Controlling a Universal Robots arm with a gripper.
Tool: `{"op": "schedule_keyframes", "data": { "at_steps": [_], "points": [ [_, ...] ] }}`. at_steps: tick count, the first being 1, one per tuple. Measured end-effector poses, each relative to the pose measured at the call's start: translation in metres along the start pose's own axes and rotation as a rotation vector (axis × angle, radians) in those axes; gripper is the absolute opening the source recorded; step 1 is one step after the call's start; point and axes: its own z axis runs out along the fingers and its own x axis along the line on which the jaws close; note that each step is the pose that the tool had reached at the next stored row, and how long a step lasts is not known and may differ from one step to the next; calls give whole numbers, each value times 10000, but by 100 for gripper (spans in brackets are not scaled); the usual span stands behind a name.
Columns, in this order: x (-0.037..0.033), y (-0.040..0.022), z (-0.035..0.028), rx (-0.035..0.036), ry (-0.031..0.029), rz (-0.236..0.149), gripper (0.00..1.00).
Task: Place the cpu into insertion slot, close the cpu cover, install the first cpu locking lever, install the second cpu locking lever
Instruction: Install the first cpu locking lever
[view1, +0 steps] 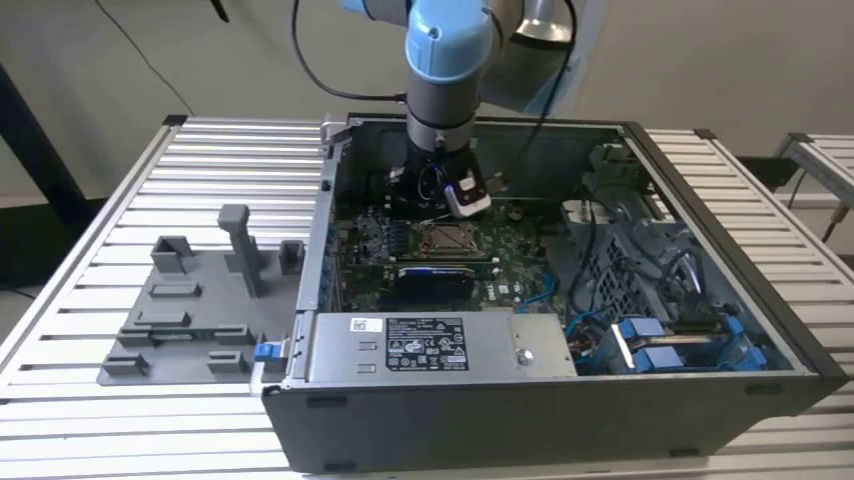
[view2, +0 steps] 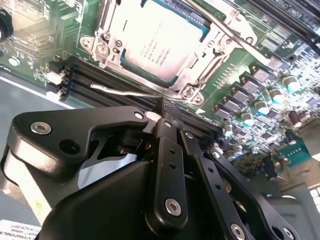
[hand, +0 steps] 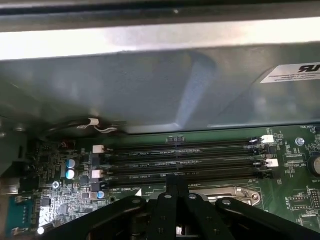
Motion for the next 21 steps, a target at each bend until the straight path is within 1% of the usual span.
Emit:
{"op": "schedule_keyframes", "data": {
  "at_steps": [8,13,21],
  "points": [
    [-68,-2,28,-7,-70,-23,11],
    [-114,-6,30,-9,-72,-24,11],
    [-116,-27,10,-5,-73,-22,11]
  ]
}}
